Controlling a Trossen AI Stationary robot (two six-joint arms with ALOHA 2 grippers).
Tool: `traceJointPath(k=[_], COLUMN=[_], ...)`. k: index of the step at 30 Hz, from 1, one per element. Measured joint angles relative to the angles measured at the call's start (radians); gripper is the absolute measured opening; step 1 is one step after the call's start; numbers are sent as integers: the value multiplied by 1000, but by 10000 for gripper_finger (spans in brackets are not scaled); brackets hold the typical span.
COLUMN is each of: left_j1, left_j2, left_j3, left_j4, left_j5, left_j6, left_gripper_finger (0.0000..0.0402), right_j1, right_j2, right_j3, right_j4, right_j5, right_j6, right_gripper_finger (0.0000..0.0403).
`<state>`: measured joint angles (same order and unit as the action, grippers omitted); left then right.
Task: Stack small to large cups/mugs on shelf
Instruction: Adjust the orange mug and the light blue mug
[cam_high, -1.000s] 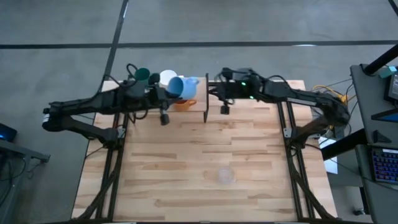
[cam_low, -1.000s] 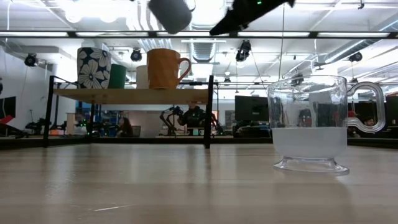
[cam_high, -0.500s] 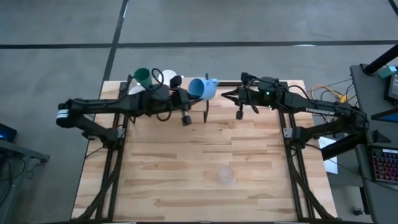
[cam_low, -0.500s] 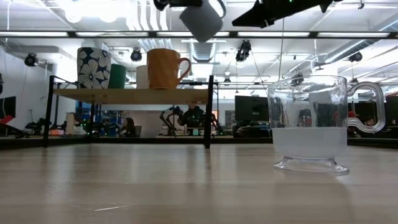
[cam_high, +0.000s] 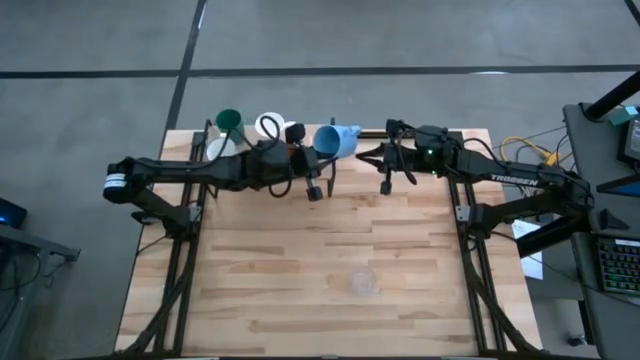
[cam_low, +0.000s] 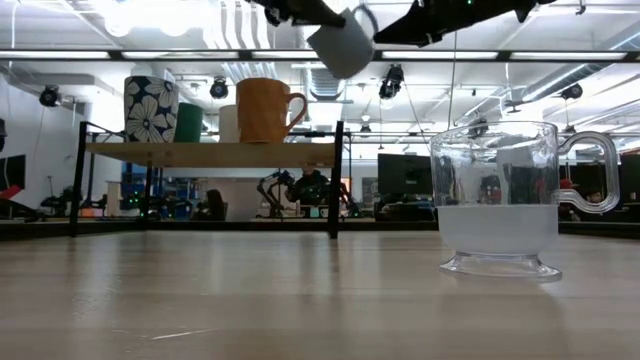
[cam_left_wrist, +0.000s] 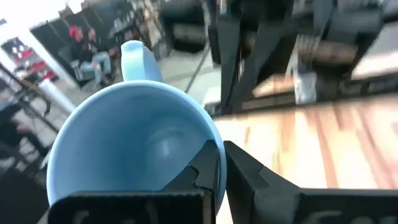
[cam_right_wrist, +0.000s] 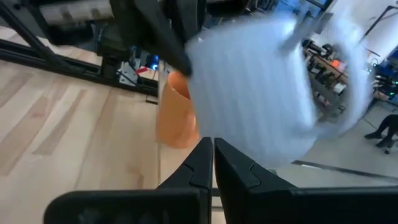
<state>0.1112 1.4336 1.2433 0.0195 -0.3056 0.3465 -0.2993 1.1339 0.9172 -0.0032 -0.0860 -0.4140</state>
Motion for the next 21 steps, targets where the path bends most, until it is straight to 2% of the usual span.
traceJointPath(k=[7, 12, 21], left_j1=[12, 25, 95], left_j2=[-4, -7, -6], left_j3=[0, 0, 52], left_j4=[-100, -121, -263], left_j5=[-31, -152, -135], left_j6=[-48, -26, -71], left_gripper_finger=[0, 0, 0], right_j1=[0, 0, 0], right_j2=[0, 0, 0], right_j3=[-1, -1, -1], right_j4=[0, -2, -37], right_j5=[0, 0, 0], right_j6=[3, 3, 2], right_gripper_finger=[9, 9, 9])
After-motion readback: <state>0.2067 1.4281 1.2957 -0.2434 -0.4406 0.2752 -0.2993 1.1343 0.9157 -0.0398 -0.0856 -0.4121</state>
